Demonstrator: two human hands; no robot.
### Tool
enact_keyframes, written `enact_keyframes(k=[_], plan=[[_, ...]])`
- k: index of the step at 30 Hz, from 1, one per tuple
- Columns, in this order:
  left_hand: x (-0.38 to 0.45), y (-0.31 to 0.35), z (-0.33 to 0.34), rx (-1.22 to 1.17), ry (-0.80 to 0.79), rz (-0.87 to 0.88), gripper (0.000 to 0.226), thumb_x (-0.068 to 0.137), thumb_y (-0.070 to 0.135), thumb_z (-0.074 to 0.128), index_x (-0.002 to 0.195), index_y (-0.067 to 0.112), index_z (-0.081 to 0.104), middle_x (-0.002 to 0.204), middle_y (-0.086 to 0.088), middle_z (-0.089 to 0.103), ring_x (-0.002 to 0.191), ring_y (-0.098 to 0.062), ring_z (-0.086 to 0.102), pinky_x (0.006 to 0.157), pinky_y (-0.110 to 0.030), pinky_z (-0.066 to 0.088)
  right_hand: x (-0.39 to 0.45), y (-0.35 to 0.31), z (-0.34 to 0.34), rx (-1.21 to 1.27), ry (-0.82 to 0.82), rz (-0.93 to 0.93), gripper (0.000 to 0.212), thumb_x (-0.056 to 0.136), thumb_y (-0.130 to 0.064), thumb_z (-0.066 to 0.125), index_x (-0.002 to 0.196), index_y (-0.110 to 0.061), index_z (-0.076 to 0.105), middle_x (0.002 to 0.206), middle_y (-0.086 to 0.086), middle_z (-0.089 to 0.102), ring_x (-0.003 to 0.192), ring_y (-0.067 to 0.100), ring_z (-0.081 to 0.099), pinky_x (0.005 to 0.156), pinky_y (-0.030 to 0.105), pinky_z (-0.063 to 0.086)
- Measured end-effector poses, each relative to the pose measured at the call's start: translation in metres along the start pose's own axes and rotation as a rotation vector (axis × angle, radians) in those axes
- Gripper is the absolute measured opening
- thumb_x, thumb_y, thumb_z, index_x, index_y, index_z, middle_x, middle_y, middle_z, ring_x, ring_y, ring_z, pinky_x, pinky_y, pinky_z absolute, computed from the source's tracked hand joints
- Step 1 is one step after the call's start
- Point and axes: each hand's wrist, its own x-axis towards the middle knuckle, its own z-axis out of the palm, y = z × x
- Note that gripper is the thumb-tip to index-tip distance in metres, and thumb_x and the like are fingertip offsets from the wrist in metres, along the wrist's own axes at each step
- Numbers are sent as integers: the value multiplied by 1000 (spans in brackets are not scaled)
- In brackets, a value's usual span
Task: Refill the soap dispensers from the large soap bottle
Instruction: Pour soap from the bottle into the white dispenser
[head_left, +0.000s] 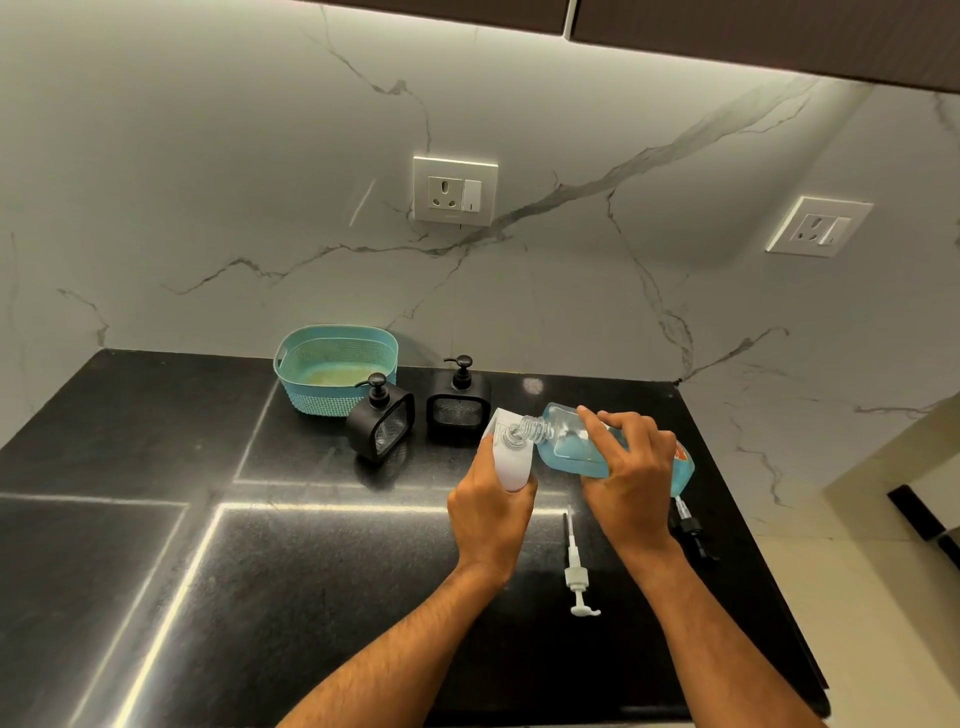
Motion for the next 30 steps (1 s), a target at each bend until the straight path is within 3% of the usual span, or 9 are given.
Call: enact_keyframes(k=[30], plan=[[-1, 1, 1, -4, 0, 8, 74, 84, 26, 86, 148, 12, 52, 134, -4, 69, 110, -19, 72, 90, -28, 62, 1, -1, -6, -23, -21, 2, 82, 60, -10, 97, 136, -12, 65, 119, 13, 64, 112, 29, 55, 90, 45, 51]])
